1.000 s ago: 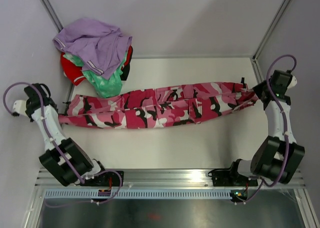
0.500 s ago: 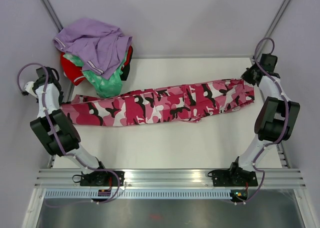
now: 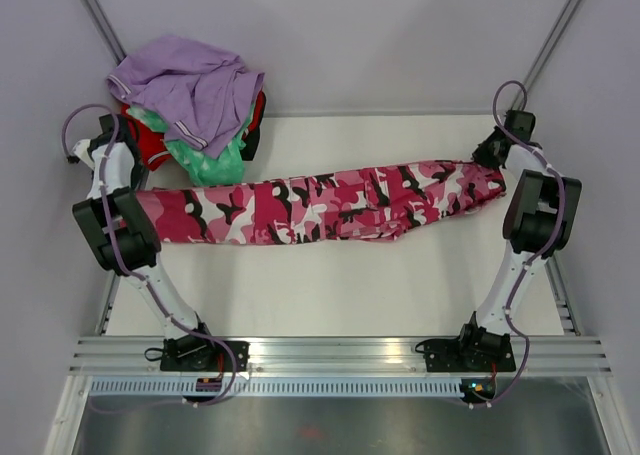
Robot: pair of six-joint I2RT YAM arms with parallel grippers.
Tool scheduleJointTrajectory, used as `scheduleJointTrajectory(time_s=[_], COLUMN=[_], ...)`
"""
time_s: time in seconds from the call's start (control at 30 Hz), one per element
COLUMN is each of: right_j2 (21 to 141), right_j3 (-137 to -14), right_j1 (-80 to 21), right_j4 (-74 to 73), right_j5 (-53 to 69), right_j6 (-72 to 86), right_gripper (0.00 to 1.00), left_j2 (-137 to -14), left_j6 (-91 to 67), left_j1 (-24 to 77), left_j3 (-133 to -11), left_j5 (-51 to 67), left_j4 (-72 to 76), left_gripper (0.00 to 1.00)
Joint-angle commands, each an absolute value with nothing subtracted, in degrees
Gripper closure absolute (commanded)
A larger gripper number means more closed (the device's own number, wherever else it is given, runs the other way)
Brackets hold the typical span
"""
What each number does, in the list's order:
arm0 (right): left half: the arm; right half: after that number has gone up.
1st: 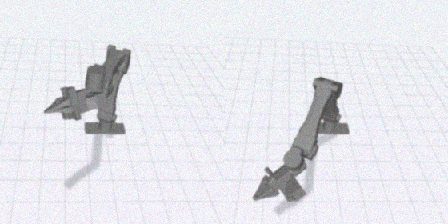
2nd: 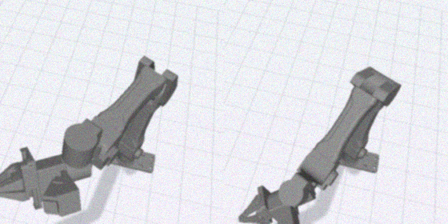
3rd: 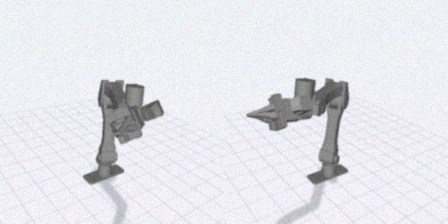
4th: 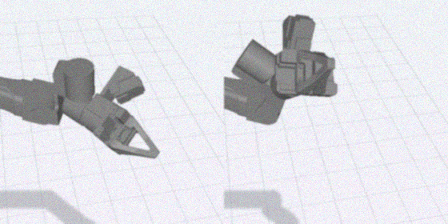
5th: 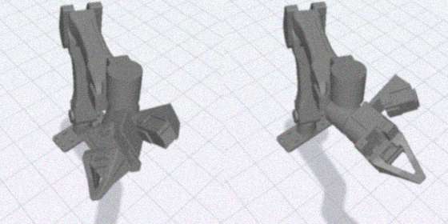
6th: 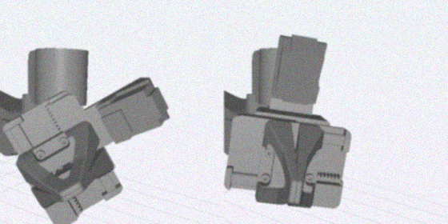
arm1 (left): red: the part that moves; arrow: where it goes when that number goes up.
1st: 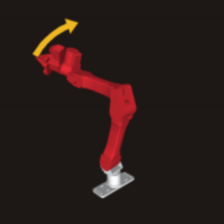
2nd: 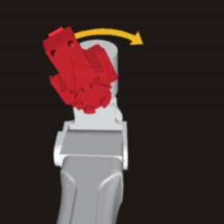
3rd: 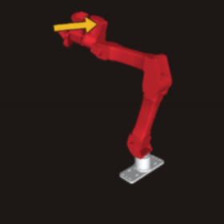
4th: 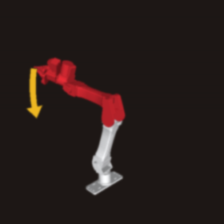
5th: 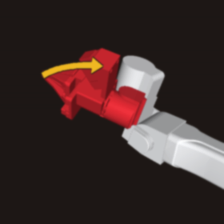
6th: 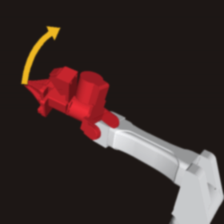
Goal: Fold and stack the trousers
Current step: Fold the trousers
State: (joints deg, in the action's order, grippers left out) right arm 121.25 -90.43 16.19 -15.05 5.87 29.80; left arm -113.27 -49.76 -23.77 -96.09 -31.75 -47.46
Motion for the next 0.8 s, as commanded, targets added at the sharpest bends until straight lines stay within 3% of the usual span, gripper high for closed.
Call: scheduleJointTrajectory(time_s=[0.0,0.33,0.43,0.47,0.53,0.57,0.67,0.77], right_j2=[123.5,127.8,127.2,126.8,124.3,123.1,117.4,110.6], right_j3=[-95.4,-96.9,-96.9,-96.9,-96.6,-96.5,-95.8,-92.8], right_j1=[17.0,15.6,15.5,15.5,15.3,15.2,15.0,14.6], right_j4=[-9.9,-9.1,-9.8,-10.3,-11.0,-11.6,-12.6,-13.2], right_j5=[0.8,1.1,1.5,1.7,3.1,3.6,6.2,8.2], right_j6=[26.8,24.7,23.3,22.9,21.7,21.2,19.1,17.9], right_gripper=[1.0,1.0,0.78,0.51,0.27,0.13,0.02,0.02], left_j2=[-116.6,-124.0,-124.9,-124.4,-123.0,-120.5,-115.0,-105.8], left_j6=[-48.2,-48.5,-46.3,-45.4,-44.1,-43.3,-39.6,-35.1], left_j1=[-23.1,-20.7,-20.7,-20.8,-20.7,-20.7,-20.7,-20.7], left_j3=[-104.4,-108.5,-108.6,-108.6,-108.3,-106.8,-102.2,-97.1], left_j5=[-39.8,-39.3,-38.0,-37.4,-36.7,-35.3,-31.9,-27.3], left_j4=[-44.2,-46.0,-46.3,-46.6,-47.3,-46.9,-43.4,-38.7], left_gripper=[0.98,0.98,0.74,0.5,0.26,0.22,0.11,0.09])
